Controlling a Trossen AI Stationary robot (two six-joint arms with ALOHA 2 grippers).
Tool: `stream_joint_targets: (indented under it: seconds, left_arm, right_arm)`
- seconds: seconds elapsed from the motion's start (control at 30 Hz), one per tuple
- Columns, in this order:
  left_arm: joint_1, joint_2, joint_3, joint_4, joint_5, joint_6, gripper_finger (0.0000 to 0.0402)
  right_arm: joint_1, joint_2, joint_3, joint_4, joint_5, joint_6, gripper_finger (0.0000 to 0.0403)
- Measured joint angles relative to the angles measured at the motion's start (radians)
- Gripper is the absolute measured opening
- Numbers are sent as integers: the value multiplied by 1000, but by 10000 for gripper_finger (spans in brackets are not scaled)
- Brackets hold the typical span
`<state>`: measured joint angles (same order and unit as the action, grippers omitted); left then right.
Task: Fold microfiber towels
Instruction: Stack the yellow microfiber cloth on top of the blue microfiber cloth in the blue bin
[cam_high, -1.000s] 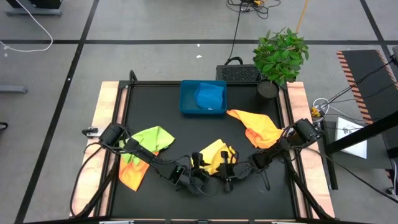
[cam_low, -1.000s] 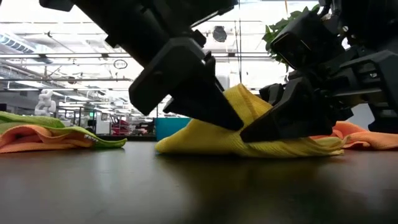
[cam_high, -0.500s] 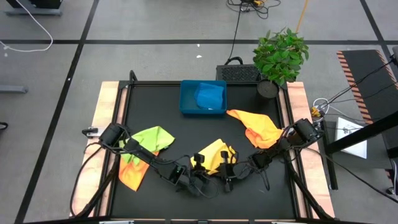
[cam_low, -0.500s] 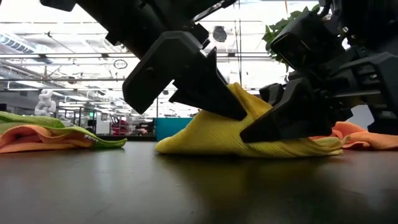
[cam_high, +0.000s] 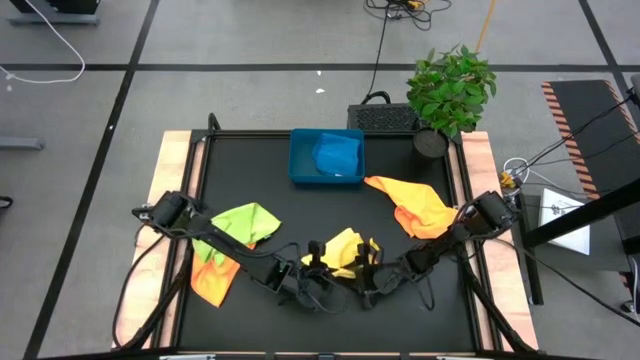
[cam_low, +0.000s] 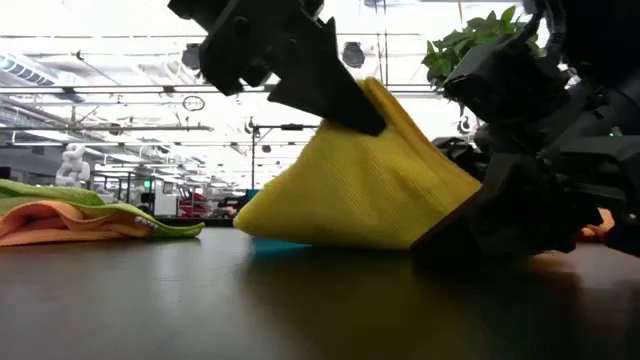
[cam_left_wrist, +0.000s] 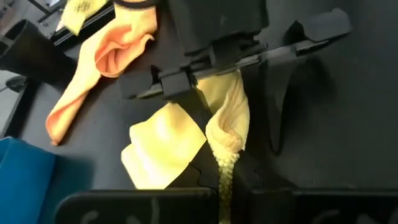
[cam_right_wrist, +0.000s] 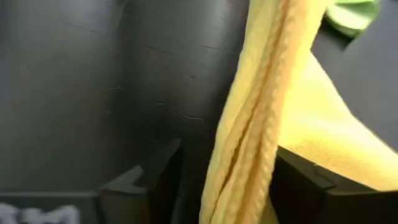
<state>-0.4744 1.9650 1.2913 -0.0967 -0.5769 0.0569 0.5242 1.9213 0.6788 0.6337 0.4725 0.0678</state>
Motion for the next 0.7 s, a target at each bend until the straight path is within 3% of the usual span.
stream_joint_targets:
  seconds: [0.13, 0.3, 0.53, 0.7]
  left_arm:
    - [0, -17, 0, -75, -9, -32, 4]
    - [-3, -24, 0, -123, -32, -53, 3]
    - [-5, -26, 0, -129, -31, -57, 3]
    - [-4, -35, 0, -138, -33, -64, 5]
  right_arm:
    - [30, -21, 0, -50, 86, -54, 250]
    - [63, -103, -4, -205, 153, -35, 261]
    - [73, -161, -4, -366, 155, 50, 231]
    - [75, -162, -2, -402, 179, 26, 201]
